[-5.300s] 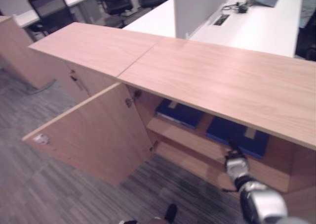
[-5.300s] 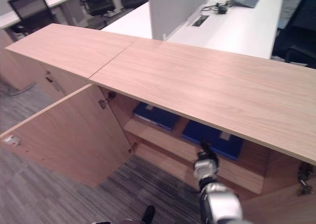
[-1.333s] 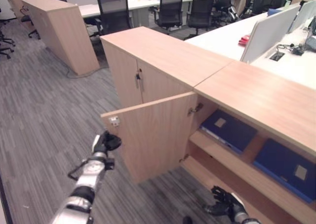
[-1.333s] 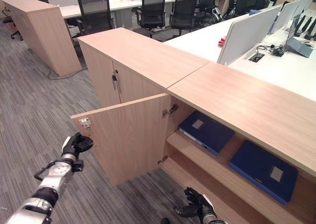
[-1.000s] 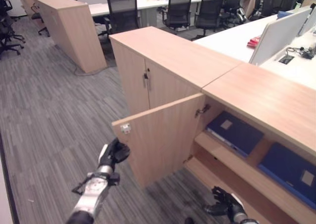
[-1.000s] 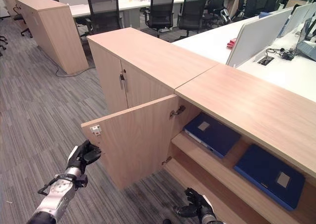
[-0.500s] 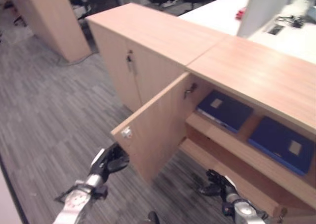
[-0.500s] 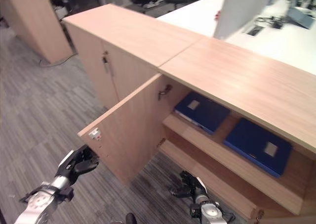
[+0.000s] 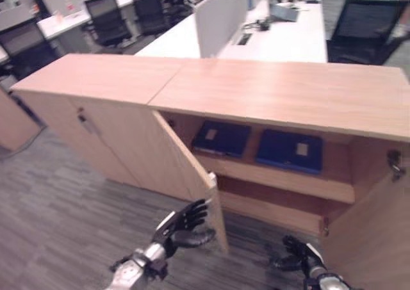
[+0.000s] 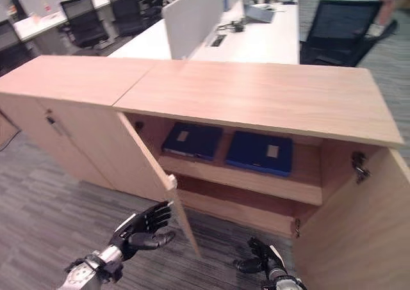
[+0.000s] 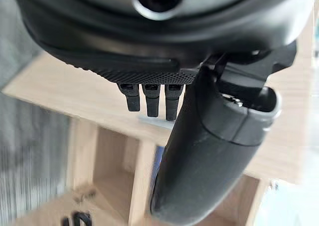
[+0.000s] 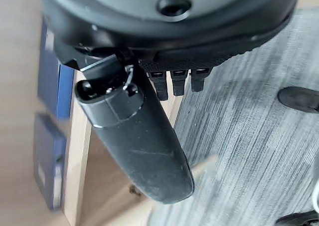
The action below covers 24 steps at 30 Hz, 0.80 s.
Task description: Put the empty folder in the office cabinet
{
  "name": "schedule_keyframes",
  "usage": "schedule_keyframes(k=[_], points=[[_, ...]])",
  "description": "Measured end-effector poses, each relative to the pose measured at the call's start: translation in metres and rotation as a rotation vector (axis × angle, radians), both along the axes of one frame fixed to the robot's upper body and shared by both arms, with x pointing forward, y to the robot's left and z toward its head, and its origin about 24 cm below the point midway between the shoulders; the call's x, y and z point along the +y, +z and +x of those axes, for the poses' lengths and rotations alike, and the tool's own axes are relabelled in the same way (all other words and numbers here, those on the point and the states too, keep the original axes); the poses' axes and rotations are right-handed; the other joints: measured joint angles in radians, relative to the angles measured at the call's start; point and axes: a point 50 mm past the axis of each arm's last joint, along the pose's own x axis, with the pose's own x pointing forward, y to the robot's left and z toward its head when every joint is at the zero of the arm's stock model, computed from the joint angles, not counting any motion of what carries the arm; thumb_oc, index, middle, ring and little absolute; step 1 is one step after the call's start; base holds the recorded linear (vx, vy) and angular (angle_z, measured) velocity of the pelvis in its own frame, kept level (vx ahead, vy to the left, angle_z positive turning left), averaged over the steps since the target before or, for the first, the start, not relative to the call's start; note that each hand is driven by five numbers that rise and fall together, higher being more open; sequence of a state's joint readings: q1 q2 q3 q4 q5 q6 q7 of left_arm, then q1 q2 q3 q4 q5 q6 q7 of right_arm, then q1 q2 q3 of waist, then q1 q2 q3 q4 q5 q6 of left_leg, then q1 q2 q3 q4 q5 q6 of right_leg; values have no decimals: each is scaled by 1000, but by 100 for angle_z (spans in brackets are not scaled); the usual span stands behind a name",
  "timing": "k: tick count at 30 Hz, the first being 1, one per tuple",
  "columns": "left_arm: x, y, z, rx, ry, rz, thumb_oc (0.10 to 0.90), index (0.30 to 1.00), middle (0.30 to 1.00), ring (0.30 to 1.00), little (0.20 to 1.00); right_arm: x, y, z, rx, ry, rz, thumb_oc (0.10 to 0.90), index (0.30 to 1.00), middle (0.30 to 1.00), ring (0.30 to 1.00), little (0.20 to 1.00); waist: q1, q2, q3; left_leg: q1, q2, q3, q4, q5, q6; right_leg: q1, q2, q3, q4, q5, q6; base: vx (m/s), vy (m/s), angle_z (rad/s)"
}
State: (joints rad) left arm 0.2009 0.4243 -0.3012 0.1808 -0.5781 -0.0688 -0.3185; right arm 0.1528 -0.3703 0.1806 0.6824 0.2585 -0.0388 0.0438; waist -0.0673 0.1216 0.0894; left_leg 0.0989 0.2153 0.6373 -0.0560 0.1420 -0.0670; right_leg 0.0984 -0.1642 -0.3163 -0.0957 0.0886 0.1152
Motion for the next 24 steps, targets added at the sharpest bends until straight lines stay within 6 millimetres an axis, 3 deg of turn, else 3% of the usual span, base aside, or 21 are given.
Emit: schedule_keyframes(k=[2, 3, 4, 5, 6, 7, 8, 9, 10, 11, 12, 13, 14, 15, 16, 17, 18, 19, 22, 24], points=[[-7, -1, -1, 3, -10, -20, 800, 900, 900, 900, 900, -1, 0, -1, 6, 1, -3, 800, 900, 900, 900, 900, -5, 19, 7, 14, 19, -20, 21, -1, -11, -3, 17, 35, 0, -3, -13, -22, -83, -46], [-8, -2, -2, 7, -13, -19, 800, 900, 900, 900, 900, 0, 0, 1, 4, 2, -2, 800, 900, 900, 900, 900, 6, 23, 11, 13, 29, -80, 53, 0, -19, -5, 20, 67, 0, -2, -29, 35, -139, -99], [-11, -3, -4, 17, -25, -23, 800, 900, 900, 900, 900, -2, 2, 4, -4, 4, -8, 800, 900, 900, 900, 900, 34, 22, 14, 2, 40, -173, 103, 6, -32, -9, 14, 106, 0, 5, -37, 29, -136, -104], [-12, -3, -6, 17, -19, -29, 800, 900, 900, 900, 900, -2, 3, 9, -7, 14, -14, 800, 900, 900, 900, 900, 33, 18, 20, -4, 33, -268, 155, 3, -30, -25, 22, 148, 8, 19, -69, 76, -179, -115], [-12, -4, -6, 18, -10, -31, 800, 900, 900, 900, 900, 0, 2, 13, -6, 32, -23, 800, 900, 900, 900, 900, 52, 6, 26, -40, 0, -450, 244, -42, 21, -46, 19, 219, 23, 25, -80, 114, -109, -167], [-13, -6, -9, 29, 0, -30, 800, 900, 900, 900, 900, 1, 6, 24, -27, 50, -28, 800, 900, 900, 900, 900, 102, -21, 25, -43, -55, -599, 184, -126, -51, -94, -5, 313, 18, 16, -77, 125, -109, -199], [-13, -5, -6, 23, 0, -26, 800, 900, 900, 900, 900, 3, 11, 35, -59, 57, -29, 800, 900, 900, 900, 900, 94, -43, 36, -33, -125, -697, 54, -156, -50, -124, -10, 357, 3, 17, -77, 161, -81, -196], [-16, -5, -2, 16, 3, -31, 800, 900, 900, 900, 900, -2, 13, 36, -66, 53, -42, 800, 900, 900, 900, 900, 93, -26, 41, -40, -151, -696, 5, -184, -7, -135, 1, 353, 3, 14, -55, 126, -20, -103], [-20, -2, 1, 0, 11, -49, 800, 900, 900, 900, 900, -7, 13, 33, -55, 55, -56, 800, 900, 900, 900, 900, 86, 19, 39, -42, -139, -703, -12, -246, 52, -147, 53, 321, 11, 9, -31, 157, -27, -137], [-10, -3, 3, -10, 78, -38, 800, 900, 900, 900, 900, -1, 9, 35, -31, 56, -45, 800, 900, 900, 900, 900, 139, 25, 38, -50, -115, -744, 20, -205, -4, -179, 81, 326, 74, 6, -29, 110, -9, -201], [11, -12, 5, 14, 190, 20, 800, 900, 900, 900, 900, 14, 4, 33, -24, 81, 11, 800, 900, 900, 900, 900, 178, -9, 40, -48, -93, -736, 60, -221, 8, -329, 137, 330, 521, -167, -38, 193, 30, -159], [32, -14, 4, 29, 237, 98, 800, 900, 900, 900, 900, 26, -1, 25, -12, 92, 48, 800, 900, 900, 900, 900, 137, -86, 41, -47, -120, -753, 76, -225, 2, -298, 106, 328, 603, -281, -32, 232, 80, -67], [41, -22, 3, 68, 289, 125, 800, 900, 900, 900, 900, 24, -2, 19, -2, 84, 51, 800, 900, 900, 900, 900, 112, -104, 38, -39, -123, -760, 73, -195, -11, -247, 117, 333, 523, -306, -81, 283, 146, -4], [55, -39, -9, 155, 335, 210, 800, 900, 900, 900, 900, 16, 0, 14, -12, 51, 52, 800, 900, 900, 900, 900, 91, -74, 34, 5, -104, -721, 1, -163, 0, -164, 140, 350, 379, -239, -94, 250, 214, -41], [63, -45, -13, 184, 367, 249, 800, 900, 900, 900, 900, 7, 4, 7, -24, 30, 46, 800, 900, 900, 900, 900, 49, -67, 33, 31, -116, -677, -28, -127, 7, -123, 143, 361, 309, -198, -97, 206, 220, -44], [68, -47, -11, 200, 387, 268, 800, 900, 900, 900, 900, 1, 7, 3, -33, 20, 43, 800, 900, 900, 900, 900, 30, -46, 29, 44, -113, -648, -27, -117, 1, -98, 151, 361, 280, -182, -93, 119, 153, -41], [85, -53, -10, 243, 457, 315, 800, 900, 900, 900, 900, -2, 11, 3, -51, 5, 62, 800, 900, 900, 900, 900, 19, -48, 27, 65, -115, -608, -25, -128, 0, -90, 151, 394, 259, -174, -80, 87, 139, -69], [100, -53, -11, 262, 538, 349, 800, 900, 900, 900, 900, -1, 12, 6, -70, -2, 78, 800, 900, 900, 900, 900, 11, -55, 25, 65, -118, -585, -25, -133, 7, -82, 148, 412, 238, -161, -74, 87, 141, -71], [120, -36, 13, 205, 577, 398, 800, 900, 900, 900, 900, -2, 8, -3, -40, -23, 97, 800, 900, 900, 900, 900, -15, -80, 18, 73, -150, -560, -25, -147, 26, -30, 114, 445, 93, -77, -41, 105, 247, -35], [157, -21, 20, 210, 596, 529, 800, 900, 900, 900, 900, 1, 10, 3, -58, -15, 129, 800, 900, 900, 900, 900, -31, -94, 11, 77, -165, -533, -30, -152, 36, -19, 97, 467, 67, -51, -29, 40, 158, -39]])
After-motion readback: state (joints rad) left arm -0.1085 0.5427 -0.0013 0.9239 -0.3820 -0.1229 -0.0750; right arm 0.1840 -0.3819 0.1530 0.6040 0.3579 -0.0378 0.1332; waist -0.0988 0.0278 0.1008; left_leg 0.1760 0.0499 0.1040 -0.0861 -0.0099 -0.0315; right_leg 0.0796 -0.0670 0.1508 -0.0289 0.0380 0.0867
